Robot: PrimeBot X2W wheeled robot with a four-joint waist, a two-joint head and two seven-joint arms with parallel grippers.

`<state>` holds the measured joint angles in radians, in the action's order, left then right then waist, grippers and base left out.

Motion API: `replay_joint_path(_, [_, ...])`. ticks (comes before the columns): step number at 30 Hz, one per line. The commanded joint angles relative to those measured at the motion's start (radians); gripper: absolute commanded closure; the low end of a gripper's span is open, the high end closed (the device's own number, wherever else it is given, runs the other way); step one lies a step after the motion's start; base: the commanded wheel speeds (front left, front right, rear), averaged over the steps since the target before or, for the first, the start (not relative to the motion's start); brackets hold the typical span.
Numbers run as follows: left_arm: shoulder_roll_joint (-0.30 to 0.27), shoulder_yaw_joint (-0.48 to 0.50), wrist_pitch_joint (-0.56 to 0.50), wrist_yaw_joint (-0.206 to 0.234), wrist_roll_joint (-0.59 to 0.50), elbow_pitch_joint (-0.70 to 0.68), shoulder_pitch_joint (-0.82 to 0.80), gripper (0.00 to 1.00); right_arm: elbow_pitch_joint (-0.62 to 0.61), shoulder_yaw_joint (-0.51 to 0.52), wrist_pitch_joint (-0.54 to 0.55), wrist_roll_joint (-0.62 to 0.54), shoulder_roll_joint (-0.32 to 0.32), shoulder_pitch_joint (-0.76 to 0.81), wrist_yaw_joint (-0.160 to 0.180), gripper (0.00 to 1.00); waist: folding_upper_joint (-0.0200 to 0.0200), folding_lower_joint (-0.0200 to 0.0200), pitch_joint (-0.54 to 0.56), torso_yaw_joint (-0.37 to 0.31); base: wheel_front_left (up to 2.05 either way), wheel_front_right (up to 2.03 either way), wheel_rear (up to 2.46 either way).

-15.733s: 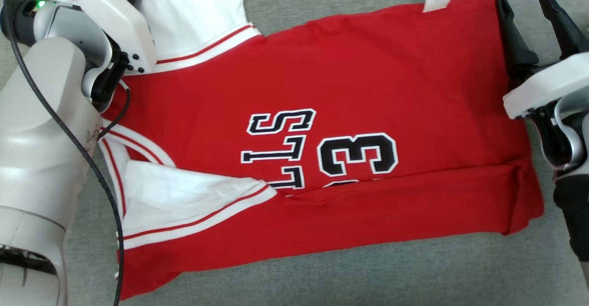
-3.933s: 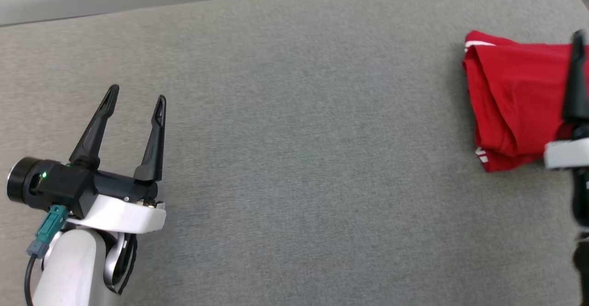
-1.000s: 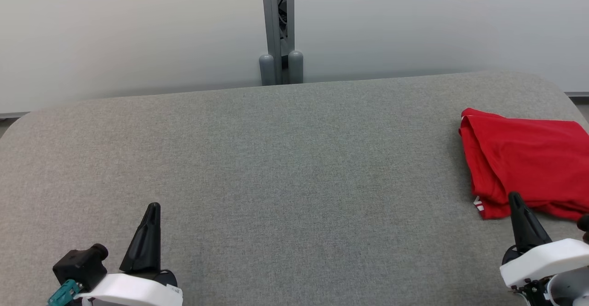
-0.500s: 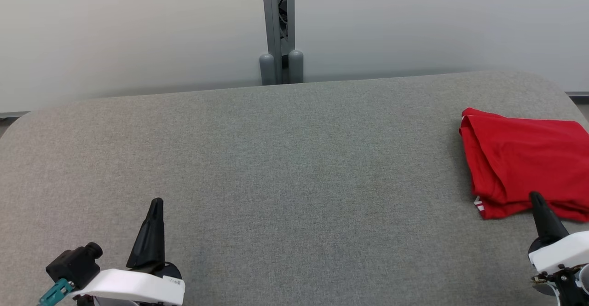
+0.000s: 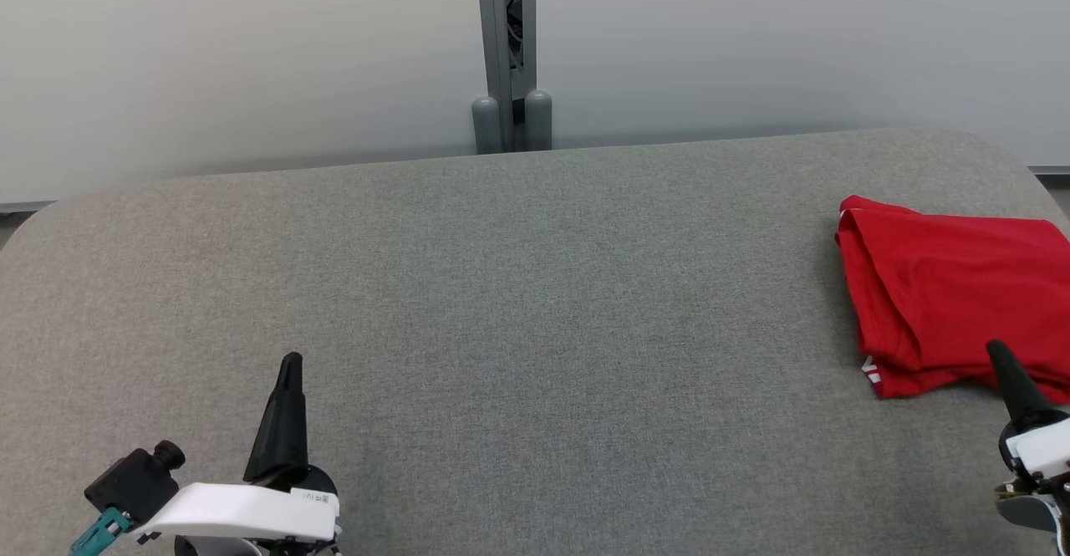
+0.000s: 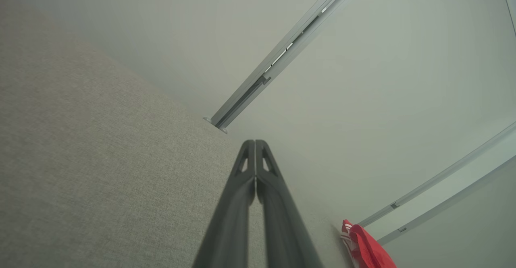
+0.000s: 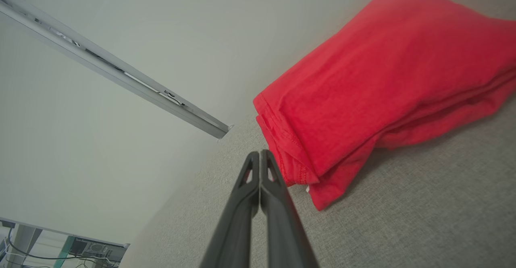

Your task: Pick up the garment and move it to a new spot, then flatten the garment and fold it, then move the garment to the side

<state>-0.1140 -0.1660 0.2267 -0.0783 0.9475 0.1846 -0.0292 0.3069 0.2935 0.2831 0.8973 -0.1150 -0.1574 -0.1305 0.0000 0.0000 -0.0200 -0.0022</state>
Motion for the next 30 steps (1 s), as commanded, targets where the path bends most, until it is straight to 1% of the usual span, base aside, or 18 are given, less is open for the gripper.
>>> replay_joint_path(1, [-0.004,0.000,0.004,-0.007,0.035,-0.006,-0.033,1.00,0.002,0.021,0.017,0.035,-0.018,-0.029,0.000,1.00,0.0000,0.0000,0.000,0.000,0.00,0.00,0.00])
replay_joint_path(30, [0.025,-0.032,0.019,-0.028,0.332,0.014,-0.056,1.00,0.106,0.147,0.185,0.319,-0.052,-0.098,0.000,1.00,0.0000,0.0000,-0.003,0.002,0.00,0.00,0.00])
